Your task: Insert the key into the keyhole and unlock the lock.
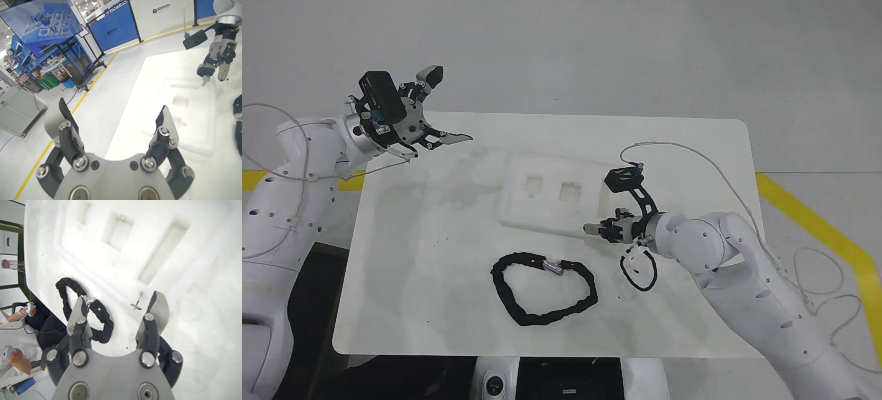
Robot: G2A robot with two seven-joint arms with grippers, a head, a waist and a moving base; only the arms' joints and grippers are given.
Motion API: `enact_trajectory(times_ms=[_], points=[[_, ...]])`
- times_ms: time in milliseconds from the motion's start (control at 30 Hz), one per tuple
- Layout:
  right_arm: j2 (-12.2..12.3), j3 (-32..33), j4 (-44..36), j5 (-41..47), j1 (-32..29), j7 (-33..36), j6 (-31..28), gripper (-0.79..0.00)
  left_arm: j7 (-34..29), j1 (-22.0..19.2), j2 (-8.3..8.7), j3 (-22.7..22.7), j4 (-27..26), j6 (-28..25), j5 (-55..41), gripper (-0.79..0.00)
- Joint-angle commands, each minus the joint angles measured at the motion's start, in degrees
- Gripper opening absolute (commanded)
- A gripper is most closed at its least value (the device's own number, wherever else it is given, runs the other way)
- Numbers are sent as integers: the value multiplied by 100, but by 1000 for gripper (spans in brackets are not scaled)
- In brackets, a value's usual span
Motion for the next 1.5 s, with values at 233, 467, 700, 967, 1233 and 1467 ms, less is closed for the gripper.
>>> enact_trajectory(times_ms=[233, 467, 700, 967, 1233, 1467], points=[[-7, -39, 104, -293, 47, 154, 106, -428, 0, 0, 0, 0, 0, 0, 0, 0], [-21, -79, 202, -414, 112, 257, -11, -597, 0, 0, 0, 0, 0, 0, 0, 0], [-33, -49, 221, -419, 129, 288, -86, -637, 0, 0, 0, 0, 0, 0, 0, 0], [-52, -66, 317, -479, 171, 358, -121, -650, 0, 0, 0, 0, 0, 0, 0, 0], [-68, -41, 364, -528, 183, 377, -70, -785, 0, 0, 0, 0, 0, 0, 0, 0], [-86, -26, 382, -573, 201, 378, 7, -785, 0, 0, 0, 0, 0, 0, 0, 0]])
